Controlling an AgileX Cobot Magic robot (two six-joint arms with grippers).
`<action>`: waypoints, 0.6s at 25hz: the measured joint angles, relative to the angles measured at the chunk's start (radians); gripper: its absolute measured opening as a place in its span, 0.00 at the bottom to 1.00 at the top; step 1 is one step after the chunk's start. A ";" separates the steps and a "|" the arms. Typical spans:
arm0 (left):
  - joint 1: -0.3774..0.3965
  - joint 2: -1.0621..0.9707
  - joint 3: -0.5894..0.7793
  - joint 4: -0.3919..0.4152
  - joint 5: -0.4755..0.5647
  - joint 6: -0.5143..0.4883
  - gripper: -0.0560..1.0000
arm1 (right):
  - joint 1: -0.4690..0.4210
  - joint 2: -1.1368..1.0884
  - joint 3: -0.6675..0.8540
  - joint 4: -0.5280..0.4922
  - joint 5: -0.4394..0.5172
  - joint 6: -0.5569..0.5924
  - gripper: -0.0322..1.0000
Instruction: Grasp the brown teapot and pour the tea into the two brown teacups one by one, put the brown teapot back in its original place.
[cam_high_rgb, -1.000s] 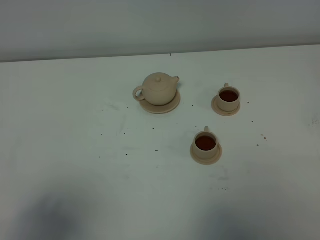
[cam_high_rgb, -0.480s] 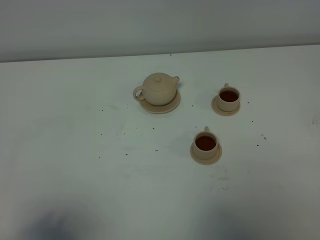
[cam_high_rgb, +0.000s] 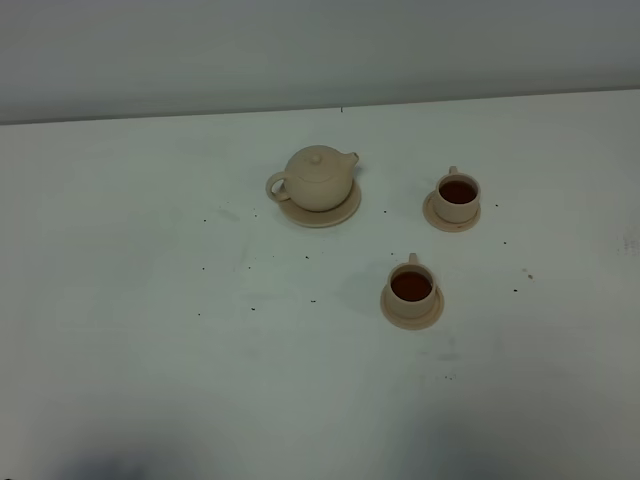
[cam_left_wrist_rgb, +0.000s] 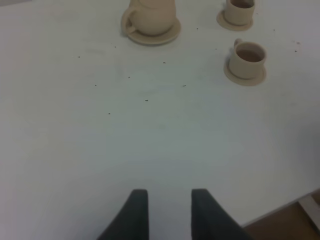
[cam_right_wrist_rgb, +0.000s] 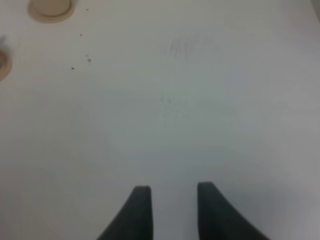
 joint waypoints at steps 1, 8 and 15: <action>0.000 0.000 0.000 -0.006 0.000 0.000 0.27 | 0.000 0.000 0.000 0.000 0.000 0.000 0.26; 0.000 -0.001 0.000 -0.045 0.000 0.000 0.27 | 0.000 0.000 0.000 0.000 0.000 0.000 0.26; 0.000 -0.001 0.000 -0.046 0.000 0.000 0.27 | 0.000 0.000 0.000 0.000 0.000 0.000 0.26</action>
